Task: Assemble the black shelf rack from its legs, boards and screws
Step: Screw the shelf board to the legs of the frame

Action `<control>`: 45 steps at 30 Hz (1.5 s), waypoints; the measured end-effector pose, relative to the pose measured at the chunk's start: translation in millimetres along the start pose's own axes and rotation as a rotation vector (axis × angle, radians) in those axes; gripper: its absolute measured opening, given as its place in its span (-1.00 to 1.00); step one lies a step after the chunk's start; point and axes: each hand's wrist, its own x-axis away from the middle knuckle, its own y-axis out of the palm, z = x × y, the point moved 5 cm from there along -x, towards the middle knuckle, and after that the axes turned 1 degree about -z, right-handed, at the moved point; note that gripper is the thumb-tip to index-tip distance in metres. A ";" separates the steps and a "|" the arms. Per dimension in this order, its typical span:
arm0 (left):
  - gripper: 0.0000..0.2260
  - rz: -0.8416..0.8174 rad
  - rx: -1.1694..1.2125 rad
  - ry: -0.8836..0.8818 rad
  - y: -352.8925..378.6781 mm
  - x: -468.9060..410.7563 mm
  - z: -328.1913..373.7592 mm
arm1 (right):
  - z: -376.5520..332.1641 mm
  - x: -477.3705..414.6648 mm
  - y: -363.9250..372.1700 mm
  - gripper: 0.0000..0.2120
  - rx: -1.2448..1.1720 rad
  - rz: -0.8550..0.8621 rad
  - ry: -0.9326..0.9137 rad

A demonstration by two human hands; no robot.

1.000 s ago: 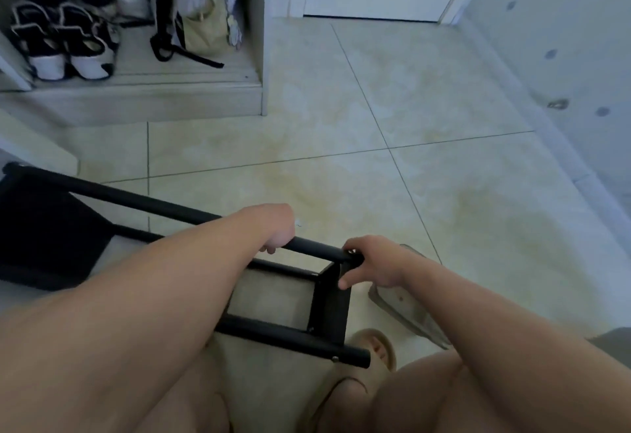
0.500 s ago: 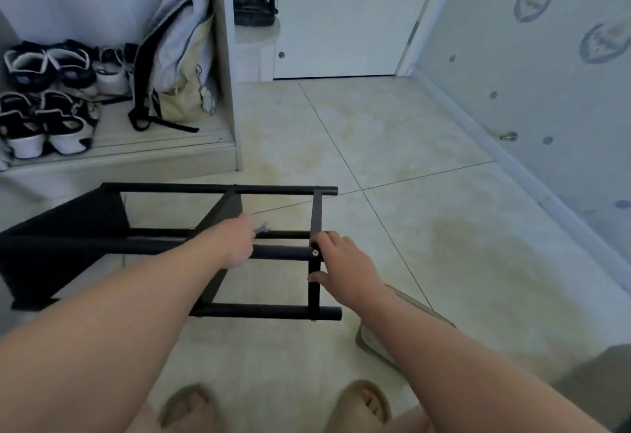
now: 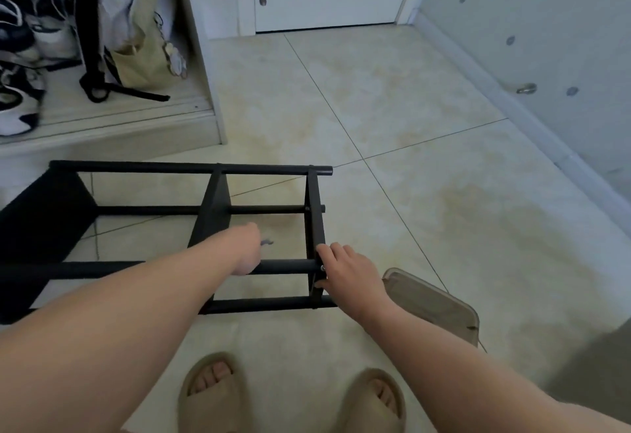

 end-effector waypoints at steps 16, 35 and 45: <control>-0.71 -0.486 -0.340 0.083 67.6 -15.1 12.3 | -3.9 25.2 76.2 -0.67 -0.203 -0.323 -0.039; -0.91 -0.260 0.574 0.152 124.5 -86.8 -10.3 | 20.8 -26.4 105.3 0.32 0.039 -0.312 -0.329; -0.85 -0.409 1.059 0.192 129.6 -84.8 24.1 | 20.1 -28.0 107.2 0.29 0.027 -0.240 -0.374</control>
